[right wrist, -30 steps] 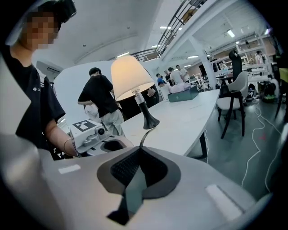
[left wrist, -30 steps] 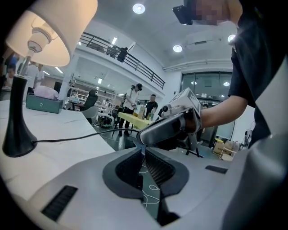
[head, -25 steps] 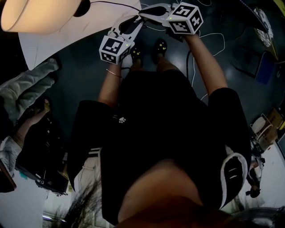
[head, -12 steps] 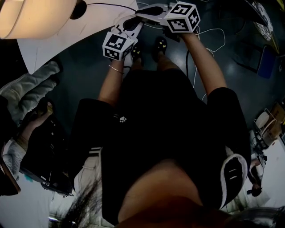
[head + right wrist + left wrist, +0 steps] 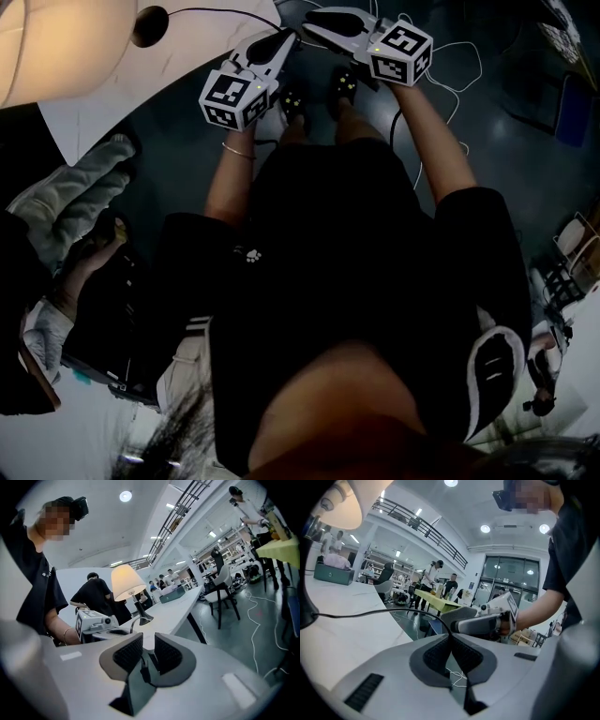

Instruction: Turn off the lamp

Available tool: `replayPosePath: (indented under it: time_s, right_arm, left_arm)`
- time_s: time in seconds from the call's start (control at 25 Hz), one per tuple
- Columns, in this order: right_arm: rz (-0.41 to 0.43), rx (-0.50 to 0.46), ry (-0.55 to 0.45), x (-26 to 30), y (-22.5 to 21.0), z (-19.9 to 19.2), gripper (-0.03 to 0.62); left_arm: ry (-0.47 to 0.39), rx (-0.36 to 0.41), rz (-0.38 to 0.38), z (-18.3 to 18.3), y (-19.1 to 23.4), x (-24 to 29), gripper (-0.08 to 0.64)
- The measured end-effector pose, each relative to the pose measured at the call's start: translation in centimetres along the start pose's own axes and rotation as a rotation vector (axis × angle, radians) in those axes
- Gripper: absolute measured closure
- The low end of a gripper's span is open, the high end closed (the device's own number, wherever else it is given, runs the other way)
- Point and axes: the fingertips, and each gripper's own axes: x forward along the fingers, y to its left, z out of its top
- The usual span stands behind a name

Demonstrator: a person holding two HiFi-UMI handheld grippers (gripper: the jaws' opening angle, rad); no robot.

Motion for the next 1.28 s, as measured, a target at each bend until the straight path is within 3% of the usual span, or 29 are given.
replayPosePath:
  time_s: [0.16,0.48,0.92,1.28]
  right_arm:
    - [-0.048,0.018,0.003,-0.7,-0.1,-2.9,0.545]
    - [-0.054,0.045,0.036,1.0,1.7,-7.9,0.544]
    - [-0.042,0.027,0.048,3.8,2.7,-8.8,0.523]
    - [-0.029,0.07,0.013,4.4,3.1,-8.6,0.518]
  left_arm:
    - [-0.013,-0.027,-0.019,0.6,-0.2,-0.5,0.543]
    - [-0.038,-0.075,-0.031,1.4,-0.7,-1.3,0.543]
    - [-0.071,-0.14,-0.048,1.9,-0.6,-2.4,0.543]
    - [-0.062,-0.143,-0.063,1.9,-0.6,-2.8,0.543]
